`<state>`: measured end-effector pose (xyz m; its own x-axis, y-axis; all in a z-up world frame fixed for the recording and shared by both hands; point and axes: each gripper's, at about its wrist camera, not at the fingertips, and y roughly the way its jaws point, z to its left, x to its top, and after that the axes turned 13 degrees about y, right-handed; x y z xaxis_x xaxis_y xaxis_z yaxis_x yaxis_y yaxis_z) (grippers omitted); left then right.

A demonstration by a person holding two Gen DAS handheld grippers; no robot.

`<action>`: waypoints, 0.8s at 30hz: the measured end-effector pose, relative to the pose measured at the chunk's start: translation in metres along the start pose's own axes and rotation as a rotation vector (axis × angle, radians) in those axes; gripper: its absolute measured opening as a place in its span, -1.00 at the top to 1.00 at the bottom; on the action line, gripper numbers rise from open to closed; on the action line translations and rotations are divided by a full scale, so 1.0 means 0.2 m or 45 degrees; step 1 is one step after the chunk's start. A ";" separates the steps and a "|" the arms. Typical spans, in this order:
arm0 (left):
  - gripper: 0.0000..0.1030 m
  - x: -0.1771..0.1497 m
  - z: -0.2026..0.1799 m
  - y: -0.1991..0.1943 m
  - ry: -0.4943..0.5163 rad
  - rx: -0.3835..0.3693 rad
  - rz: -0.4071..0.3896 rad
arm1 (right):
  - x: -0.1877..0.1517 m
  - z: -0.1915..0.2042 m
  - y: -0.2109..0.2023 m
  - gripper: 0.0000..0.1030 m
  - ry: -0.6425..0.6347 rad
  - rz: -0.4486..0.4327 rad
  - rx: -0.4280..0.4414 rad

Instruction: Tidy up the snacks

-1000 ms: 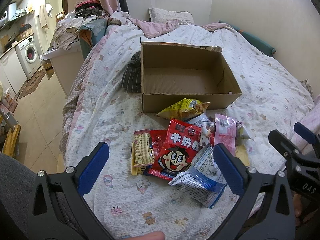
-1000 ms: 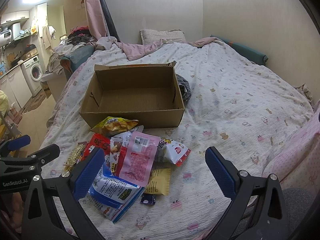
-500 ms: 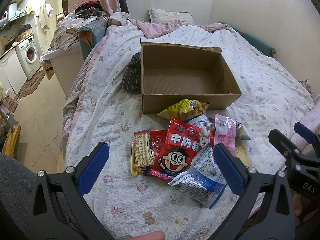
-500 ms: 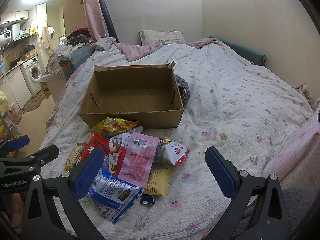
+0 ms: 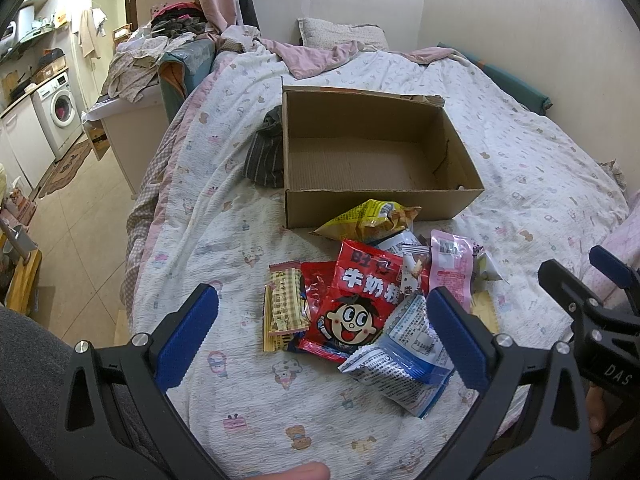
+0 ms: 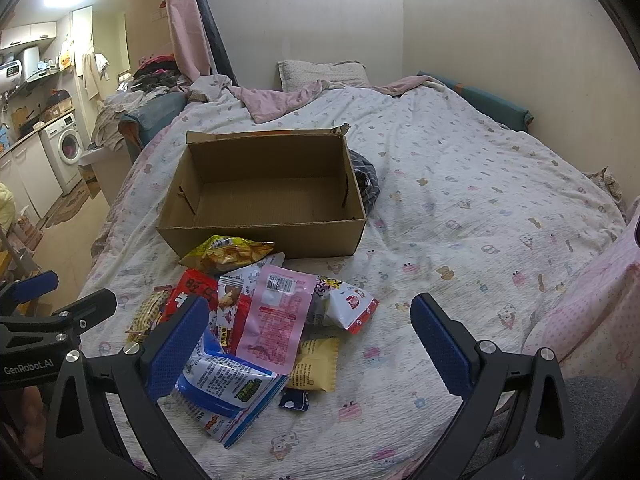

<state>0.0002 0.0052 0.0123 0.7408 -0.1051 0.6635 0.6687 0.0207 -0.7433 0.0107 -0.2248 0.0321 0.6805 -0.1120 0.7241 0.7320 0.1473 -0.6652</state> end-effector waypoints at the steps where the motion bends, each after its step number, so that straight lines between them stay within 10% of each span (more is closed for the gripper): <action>1: -1.00 0.00 0.00 0.00 0.000 -0.001 0.000 | 0.00 0.00 0.00 -0.99 0.001 -0.001 0.002; 24: -1.00 0.02 0.03 0.01 0.000 -0.003 0.019 | -0.01 0.01 0.00 -0.99 -0.002 -0.002 0.000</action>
<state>0.0049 0.0105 0.0135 0.7506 -0.1046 0.6524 0.6575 0.0202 -0.7532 0.0097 -0.2234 0.0314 0.6791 -0.1109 0.7256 0.7333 0.1473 -0.6638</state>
